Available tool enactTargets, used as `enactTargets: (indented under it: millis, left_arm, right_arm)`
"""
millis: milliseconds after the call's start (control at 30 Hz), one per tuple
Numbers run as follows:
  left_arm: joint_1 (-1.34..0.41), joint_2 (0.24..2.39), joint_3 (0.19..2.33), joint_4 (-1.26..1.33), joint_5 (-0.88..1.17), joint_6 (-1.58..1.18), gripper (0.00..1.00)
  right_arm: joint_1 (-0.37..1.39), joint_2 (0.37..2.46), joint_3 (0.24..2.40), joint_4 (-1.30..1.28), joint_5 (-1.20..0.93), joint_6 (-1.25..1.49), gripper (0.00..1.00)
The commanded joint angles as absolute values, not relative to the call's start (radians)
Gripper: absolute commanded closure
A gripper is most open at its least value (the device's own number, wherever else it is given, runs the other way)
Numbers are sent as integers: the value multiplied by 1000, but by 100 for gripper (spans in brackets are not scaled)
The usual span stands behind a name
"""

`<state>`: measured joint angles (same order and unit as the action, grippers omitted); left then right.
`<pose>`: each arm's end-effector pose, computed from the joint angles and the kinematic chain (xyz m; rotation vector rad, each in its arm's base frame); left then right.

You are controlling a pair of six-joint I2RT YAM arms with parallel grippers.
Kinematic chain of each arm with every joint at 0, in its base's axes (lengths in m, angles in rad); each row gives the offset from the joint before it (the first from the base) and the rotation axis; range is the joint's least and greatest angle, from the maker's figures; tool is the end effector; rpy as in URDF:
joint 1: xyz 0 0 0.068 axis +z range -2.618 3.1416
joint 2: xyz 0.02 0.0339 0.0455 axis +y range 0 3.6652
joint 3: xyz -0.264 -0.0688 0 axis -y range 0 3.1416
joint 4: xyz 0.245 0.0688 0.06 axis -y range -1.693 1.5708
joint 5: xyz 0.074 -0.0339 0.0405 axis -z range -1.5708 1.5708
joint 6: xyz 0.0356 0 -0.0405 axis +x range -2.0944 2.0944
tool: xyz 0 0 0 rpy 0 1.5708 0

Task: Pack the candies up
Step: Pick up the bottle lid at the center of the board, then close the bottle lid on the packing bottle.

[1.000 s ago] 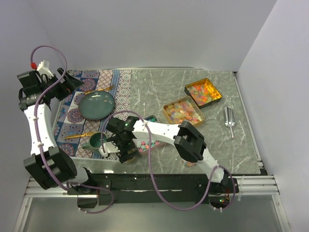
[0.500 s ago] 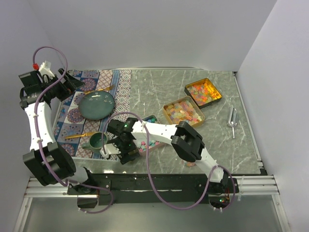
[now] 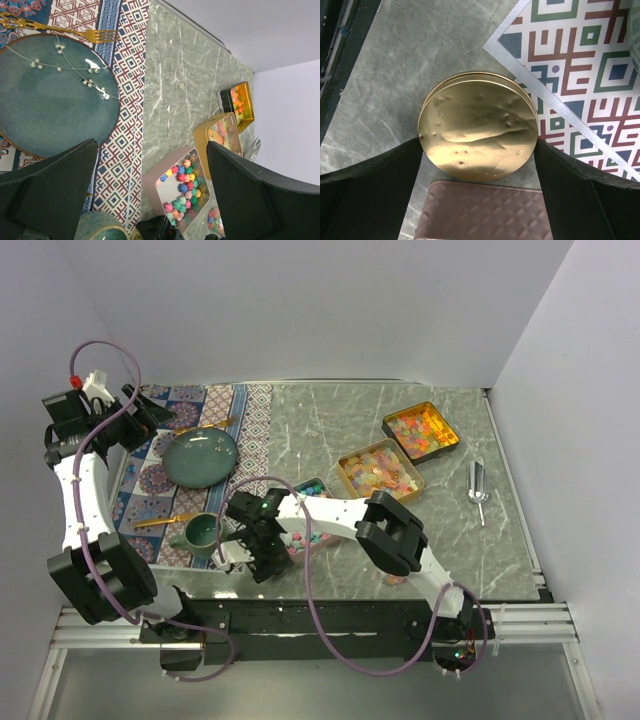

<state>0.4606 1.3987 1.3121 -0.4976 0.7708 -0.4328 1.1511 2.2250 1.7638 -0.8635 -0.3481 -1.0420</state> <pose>0.2861 0.1143 0.3573 -0.4762 2.0162 -0.8059 0.1735 0.4186 0.1635 -2.5822 1.2553 0.5233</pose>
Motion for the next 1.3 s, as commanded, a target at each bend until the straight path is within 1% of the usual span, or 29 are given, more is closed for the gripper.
enactTargets:
  millis: [0,167,400,467,600,700,800,1000,1100,1200,1267]
  left_arm:
    - [462,1379,1313,-443,785,-451,3]
    - [460,1358,1296,-376,781,-475,3]
    - [448,1356,1312,-348,804,-480,3]
    - [427,1341,1315,-324,839,-445,3]
    - [345,1304,1308,-241,827,-382,3]
    - [284,1316,1333,-239,822,-377,3]
    - [224,1328,1344,-229,819,-397,3]
    - [91,1345,1348,-250,796,-350,3]
    - [23,1345,1302,-262,773,-321,3]
    - [-49,1350,1263,-279,755,-302,3]
    - [-66,1350,1241,-284,739,-302,3]
  right_arm:
    - [1138,2186,1695,-815,-334,-1022,9]
    - [1129,2086,1658,-795,-376,-977,17]
    - [1111,1936,1624,-827,-388,-927,19]
    - [1094,1893,1647,-867,-393,-905,19]
    - [1029,1835,1648,-910,-384,-847,19]
    - [1023,1763,1574,-911,-347,-862,19]
    - [1000,1694,1517,-981,-318,-879,19]
    - [842,1524,1362,-1123,-239,-946,20]
    - [778,1384,1173,-1127,-151,-1026,20]
    - [723,1219,1027,-1134,-94,-1086,20]
    - [697,1163,961,-1140,-74,-1115,20]
